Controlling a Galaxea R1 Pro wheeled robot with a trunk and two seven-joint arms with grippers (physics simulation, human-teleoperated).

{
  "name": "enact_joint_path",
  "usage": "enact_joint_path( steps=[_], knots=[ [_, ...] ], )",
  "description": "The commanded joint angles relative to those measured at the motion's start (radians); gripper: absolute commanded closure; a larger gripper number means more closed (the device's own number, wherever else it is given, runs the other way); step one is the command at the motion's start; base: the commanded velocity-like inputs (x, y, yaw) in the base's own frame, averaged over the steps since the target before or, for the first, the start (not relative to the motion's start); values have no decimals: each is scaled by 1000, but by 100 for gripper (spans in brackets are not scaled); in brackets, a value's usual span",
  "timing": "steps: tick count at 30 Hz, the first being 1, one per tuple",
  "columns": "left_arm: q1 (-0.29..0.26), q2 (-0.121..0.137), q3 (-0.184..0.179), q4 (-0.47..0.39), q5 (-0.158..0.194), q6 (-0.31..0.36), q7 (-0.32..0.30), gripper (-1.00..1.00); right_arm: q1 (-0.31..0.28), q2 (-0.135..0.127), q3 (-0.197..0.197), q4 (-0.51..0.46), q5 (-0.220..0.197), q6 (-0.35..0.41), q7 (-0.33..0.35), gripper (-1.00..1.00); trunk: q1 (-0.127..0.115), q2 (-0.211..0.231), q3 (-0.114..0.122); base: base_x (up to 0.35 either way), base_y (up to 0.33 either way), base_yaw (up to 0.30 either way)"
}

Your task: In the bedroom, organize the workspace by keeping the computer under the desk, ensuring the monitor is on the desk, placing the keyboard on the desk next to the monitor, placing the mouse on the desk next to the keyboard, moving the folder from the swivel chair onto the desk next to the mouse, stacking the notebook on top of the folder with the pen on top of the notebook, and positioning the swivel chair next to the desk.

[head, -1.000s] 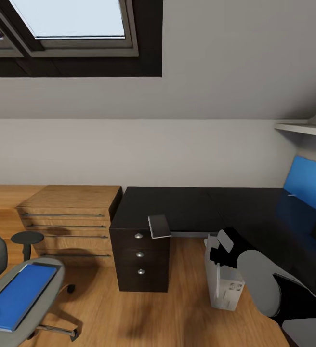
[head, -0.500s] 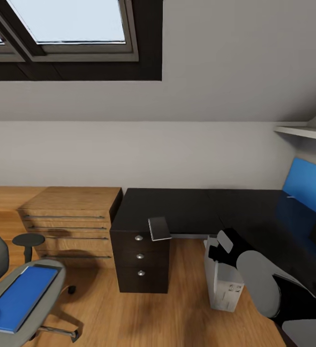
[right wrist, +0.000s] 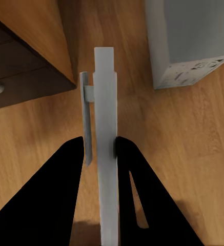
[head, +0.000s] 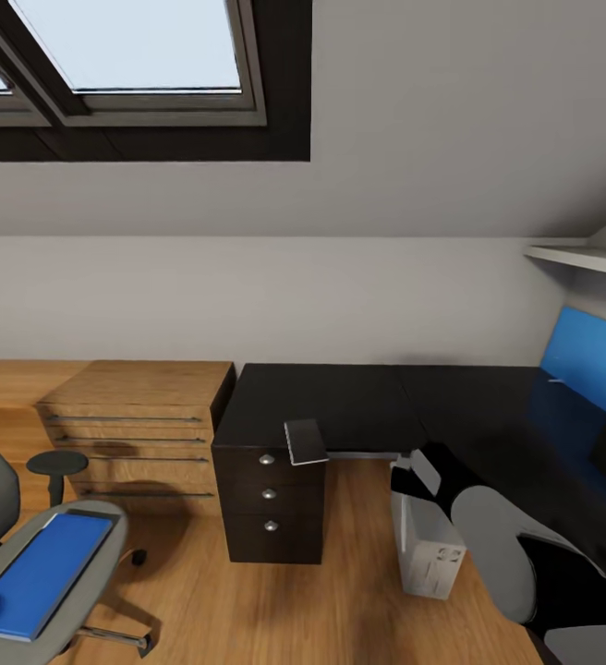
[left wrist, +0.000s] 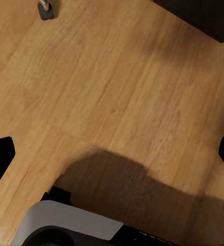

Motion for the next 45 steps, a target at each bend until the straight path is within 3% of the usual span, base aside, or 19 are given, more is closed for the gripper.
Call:
enact_joint_path(
  steps=[1,15,25,39,45],
  knots=[
    [-1,1,-8,0,11,-4,-3,-100,1,1,-1,-2,1,-3,-3,100,-4,6,2,0,0,0],
    [-1,1,-8,-3,13,-6,-7,-100,8,0,8,-1,31,-27,7,100,-58,104,46,0,0,0],
    [-1,2,-6,-2,11,-17,-10,-100,8,1,8,-2,27,-23,7,100,-58,104,46,0,0,-22],
    [0,3,-5,-2,11,-17,-10,-100,8,2,6,-3,22,-18,8,100,-58,104,41,2,0,-175],
    [-1,2,-5,-2,12,-17,-10,-100,8,-4,7,-7,27,-15,6,100,-58,104,40,265,0,-28]
  ],
)
